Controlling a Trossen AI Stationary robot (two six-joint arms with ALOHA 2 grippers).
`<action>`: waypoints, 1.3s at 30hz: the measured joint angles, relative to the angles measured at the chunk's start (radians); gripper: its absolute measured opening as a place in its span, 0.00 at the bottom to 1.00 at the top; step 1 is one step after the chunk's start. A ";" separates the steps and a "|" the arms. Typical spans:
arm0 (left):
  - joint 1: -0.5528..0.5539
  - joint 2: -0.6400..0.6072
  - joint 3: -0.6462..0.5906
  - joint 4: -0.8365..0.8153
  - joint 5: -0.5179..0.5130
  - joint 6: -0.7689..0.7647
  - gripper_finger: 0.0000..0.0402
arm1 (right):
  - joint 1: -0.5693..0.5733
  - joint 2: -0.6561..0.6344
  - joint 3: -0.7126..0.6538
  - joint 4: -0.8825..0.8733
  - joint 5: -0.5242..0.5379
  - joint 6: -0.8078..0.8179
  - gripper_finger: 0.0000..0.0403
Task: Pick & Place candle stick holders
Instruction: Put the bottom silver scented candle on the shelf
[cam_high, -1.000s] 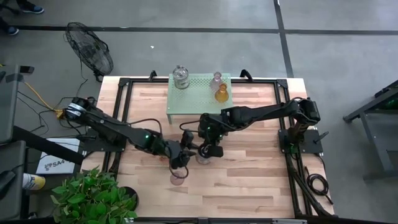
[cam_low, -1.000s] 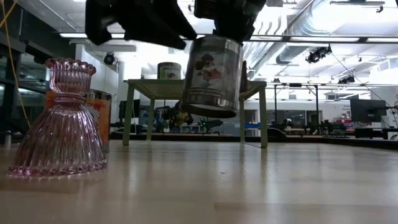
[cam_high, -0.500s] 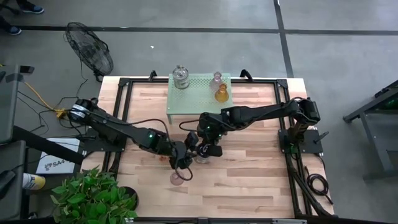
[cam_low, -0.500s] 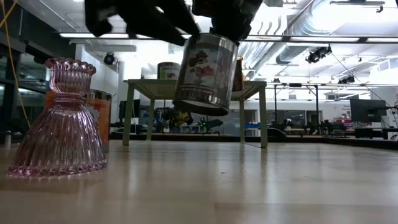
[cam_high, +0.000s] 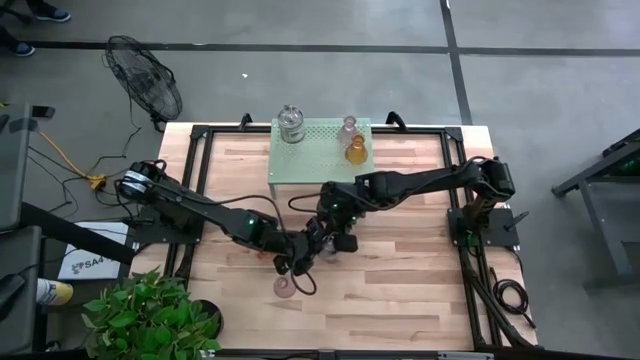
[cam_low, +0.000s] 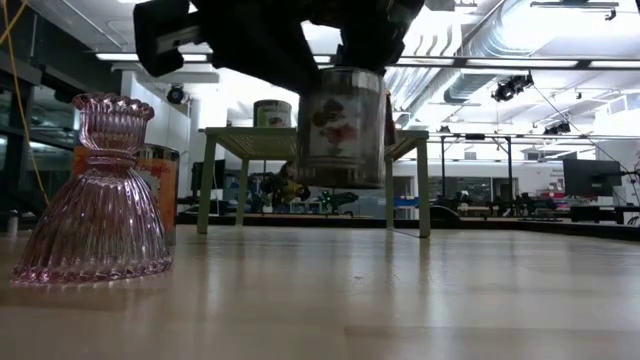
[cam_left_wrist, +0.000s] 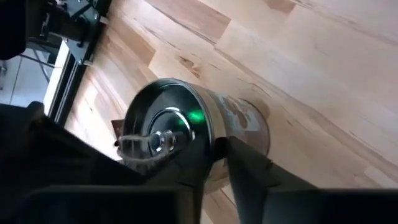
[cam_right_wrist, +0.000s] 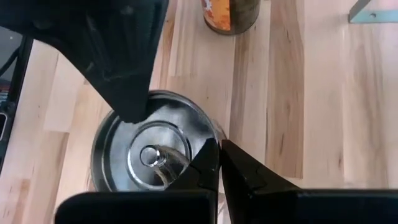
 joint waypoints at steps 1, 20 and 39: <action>0.000 0.005 0.000 0.002 0.003 0.000 0.10 | 0.000 0.000 0.000 0.004 0.000 0.000 0.00; 0.012 0.070 -0.003 0.006 0.011 -0.057 0.00 | 0.000 -0.001 0.001 0.006 -0.019 0.002 0.00; 0.012 0.068 -0.002 -0.031 -0.097 -0.204 0.00 | 0.186 -0.225 -0.037 -0.196 0.368 0.134 0.00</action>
